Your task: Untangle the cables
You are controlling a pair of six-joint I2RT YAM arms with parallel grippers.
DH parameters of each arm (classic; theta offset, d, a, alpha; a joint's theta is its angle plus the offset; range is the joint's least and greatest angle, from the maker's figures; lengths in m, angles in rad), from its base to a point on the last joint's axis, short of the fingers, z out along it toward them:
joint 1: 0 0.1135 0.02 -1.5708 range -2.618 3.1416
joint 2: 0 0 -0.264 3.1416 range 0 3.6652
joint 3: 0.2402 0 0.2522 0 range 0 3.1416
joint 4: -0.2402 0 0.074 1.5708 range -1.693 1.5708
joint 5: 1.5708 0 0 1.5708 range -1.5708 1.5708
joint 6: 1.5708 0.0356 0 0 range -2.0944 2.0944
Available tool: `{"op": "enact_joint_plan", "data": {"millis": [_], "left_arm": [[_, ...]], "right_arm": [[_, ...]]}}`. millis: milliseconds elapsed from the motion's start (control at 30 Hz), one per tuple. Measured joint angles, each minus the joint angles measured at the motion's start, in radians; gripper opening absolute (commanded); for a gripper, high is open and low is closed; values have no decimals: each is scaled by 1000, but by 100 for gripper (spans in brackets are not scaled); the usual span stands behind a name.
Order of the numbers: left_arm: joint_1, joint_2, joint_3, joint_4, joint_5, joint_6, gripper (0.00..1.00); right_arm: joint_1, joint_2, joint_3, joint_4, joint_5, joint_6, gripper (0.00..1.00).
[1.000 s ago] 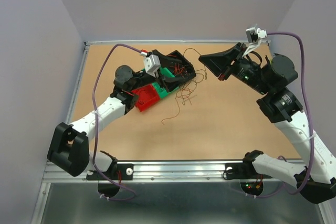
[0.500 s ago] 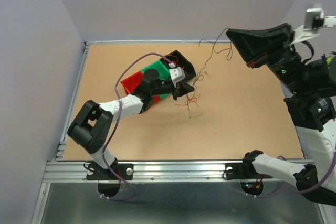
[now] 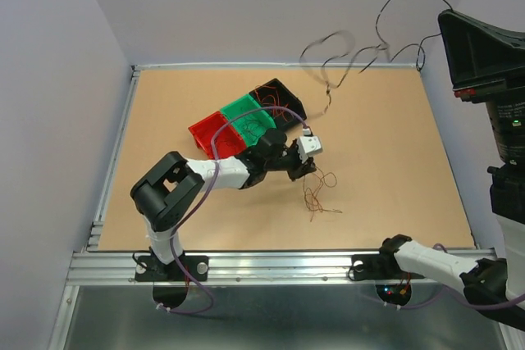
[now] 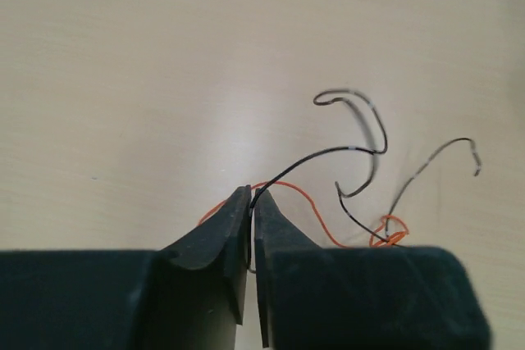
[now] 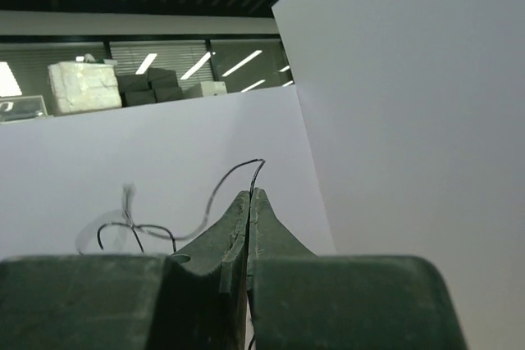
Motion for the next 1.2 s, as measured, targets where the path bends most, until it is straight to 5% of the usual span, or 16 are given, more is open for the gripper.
{"op": "enact_joint_plan", "data": {"millis": [33, 100, 233, 400, 800, 967, 1200], "left_arm": [[0, -6, 5, -11, -13, 7, 56], [6, -41, 6, -37, -36, 22, 70], [29, -188, -15, -80, -47, 24, 81], [132, -406, -5, -84, -7, -12, 82], [711, -597, -40, -182, -32, -206, 91], [818, -716, -124, -163, -77, -220, 91], [904, -683, -153, -170, -140, -221, 92]], "right_arm": [[0, -7, -21, 2, 4, 0, 0], [0, -19, -72, 16, 11, 1, 1], [0, -26, -193, 27, 22, 10, 1], [0, 2, -284, 24, 15, 25, 1], [11, 124, -454, 56, -81, 76, 1], [62, 249, -496, 88, -79, 87, 0], [185, 402, -508, 107, -11, 64, 1]]}}
